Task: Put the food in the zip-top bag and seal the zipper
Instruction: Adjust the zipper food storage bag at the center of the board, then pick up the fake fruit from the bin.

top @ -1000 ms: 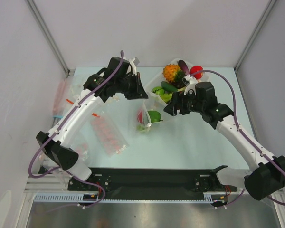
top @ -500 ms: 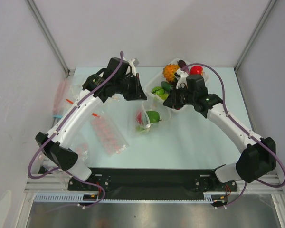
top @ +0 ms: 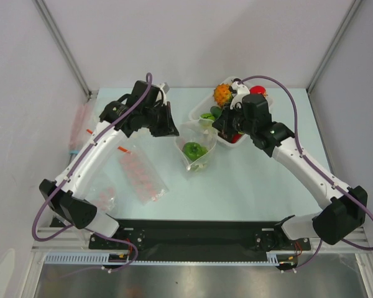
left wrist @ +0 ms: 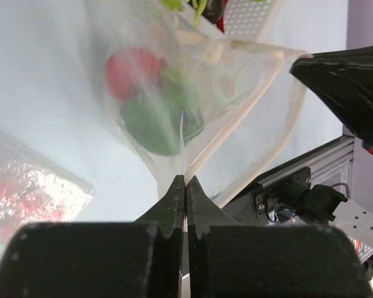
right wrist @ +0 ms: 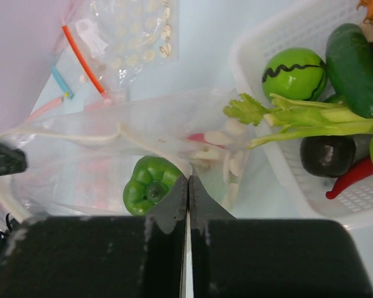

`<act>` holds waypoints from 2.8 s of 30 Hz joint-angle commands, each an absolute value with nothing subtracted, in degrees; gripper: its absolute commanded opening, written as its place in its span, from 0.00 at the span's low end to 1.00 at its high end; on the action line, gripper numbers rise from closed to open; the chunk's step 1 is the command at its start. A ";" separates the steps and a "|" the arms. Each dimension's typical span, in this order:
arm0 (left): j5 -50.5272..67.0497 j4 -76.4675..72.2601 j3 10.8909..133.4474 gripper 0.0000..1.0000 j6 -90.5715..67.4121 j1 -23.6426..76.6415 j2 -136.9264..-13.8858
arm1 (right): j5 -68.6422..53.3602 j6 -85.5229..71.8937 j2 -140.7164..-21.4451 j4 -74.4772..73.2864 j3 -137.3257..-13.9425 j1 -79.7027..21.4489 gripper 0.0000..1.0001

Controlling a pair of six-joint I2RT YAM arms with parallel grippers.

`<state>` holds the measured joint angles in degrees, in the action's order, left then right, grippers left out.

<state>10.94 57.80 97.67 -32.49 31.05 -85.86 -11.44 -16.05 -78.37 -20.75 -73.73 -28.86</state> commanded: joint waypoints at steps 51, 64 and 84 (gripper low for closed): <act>11.34 56.60 105.56 0.00 -26.02 30.41 -93.34 | -3.09 -40.96 -75.22 -21.43 -69.16 -10.37 0.86; 7.48 50.19 98.97 0.00 -25.84 30.32 -88.16 | 8.96 -40.60 -87.71 -26.37 -81.82 -9.50 1.00; 7.38 46.23 94.39 0.00 -26.90 29.88 -85.52 | 10.02 -49.56 -100.37 -26.63 -90.35 -7.91 1.00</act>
<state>7.66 49.04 94.37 -26.89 30.44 -88.05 8.40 -45.60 -99.92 -26.33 -87.68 -8.32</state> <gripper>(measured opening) 0.009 0.995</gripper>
